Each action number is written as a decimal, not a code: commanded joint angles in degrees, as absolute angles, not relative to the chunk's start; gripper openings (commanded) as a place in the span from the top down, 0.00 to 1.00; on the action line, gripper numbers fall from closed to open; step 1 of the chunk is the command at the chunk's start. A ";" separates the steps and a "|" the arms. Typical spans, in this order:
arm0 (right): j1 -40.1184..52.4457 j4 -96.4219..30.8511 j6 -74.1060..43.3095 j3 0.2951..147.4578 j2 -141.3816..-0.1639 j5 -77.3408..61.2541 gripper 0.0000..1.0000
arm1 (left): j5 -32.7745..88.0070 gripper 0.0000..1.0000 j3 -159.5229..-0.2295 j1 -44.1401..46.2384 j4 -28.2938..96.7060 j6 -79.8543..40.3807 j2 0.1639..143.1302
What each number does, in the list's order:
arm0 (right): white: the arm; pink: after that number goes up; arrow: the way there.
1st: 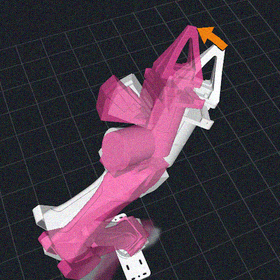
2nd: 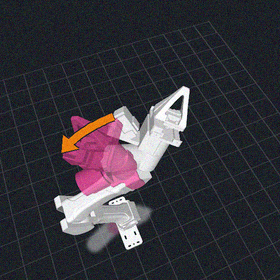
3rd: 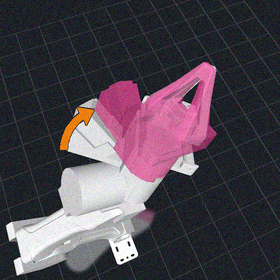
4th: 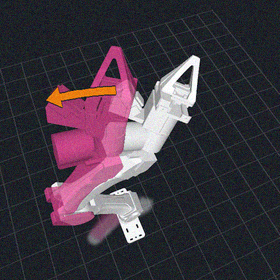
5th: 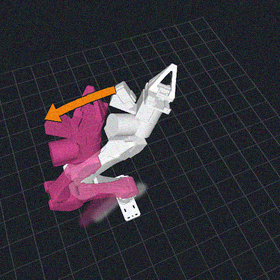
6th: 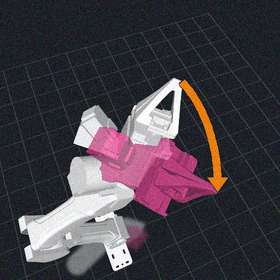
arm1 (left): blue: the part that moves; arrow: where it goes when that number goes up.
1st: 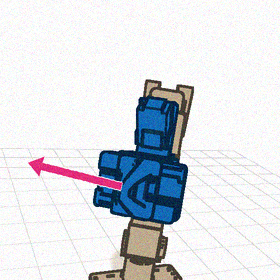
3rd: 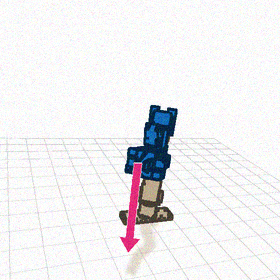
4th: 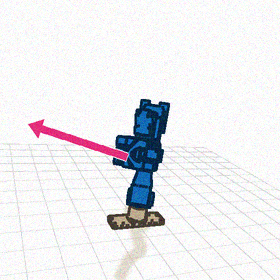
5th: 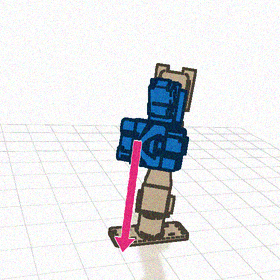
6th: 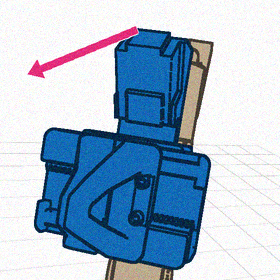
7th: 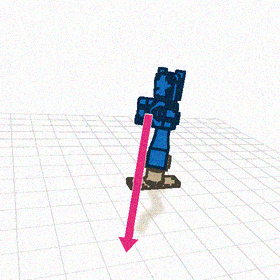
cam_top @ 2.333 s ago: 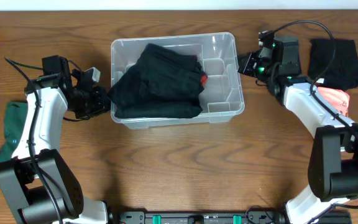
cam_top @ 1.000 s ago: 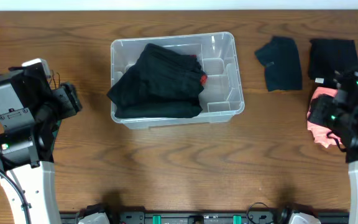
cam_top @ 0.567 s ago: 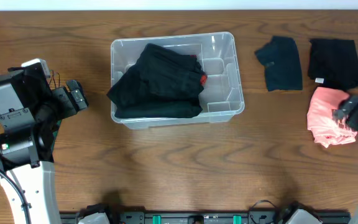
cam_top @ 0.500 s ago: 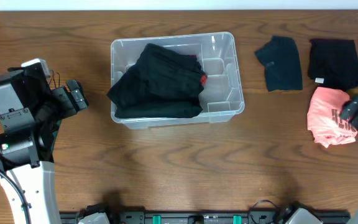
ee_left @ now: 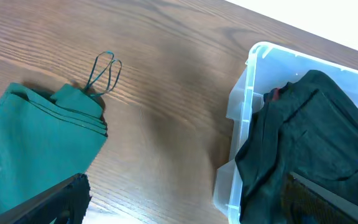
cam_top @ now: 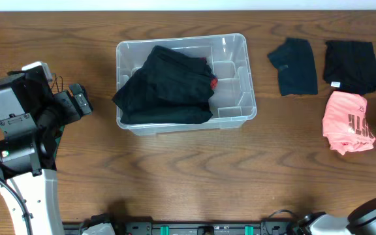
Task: Pack container
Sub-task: 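Lower the right gripper onto the pink sweatshirt and grasp it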
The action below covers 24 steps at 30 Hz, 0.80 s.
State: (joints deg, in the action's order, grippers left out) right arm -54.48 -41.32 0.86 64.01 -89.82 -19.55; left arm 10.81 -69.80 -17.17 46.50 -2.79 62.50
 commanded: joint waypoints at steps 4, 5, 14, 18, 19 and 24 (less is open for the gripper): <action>-54.85 -40.27 8.84 64.10 -98.32 -29.28 0.01 | 11.35 0.02 -70.63 -17.45 46.68 -2.90 62.48; -54.85 -40.25 9.43 64.10 -99.39 -30.20 0.01 | 11.35 0.02 -70.63 -17.45 46.68 -2.90 62.48; -54.85 -37.89 11.29 64.10 -106.34 -30.68 0.01 | 11.35 0.02 -70.63 -17.45 46.68 -2.90 62.48; -54.83 -36.16 11.42 64.10 -106.41 -30.63 0.01 | 11.35 0.02 -70.63 -17.45 46.68 -2.90 62.48; -54.78 -36.16 11.42 64.10 -106.45 -30.46 0.01 | 11.35 0.02 -70.63 -17.45 46.68 -2.90 62.48; -54.74 -36.88 10.28 64.01 -107.07 -30.46 0.01 | 11.35 0.02 -70.63 -17.45 46.68 -2.90 62.48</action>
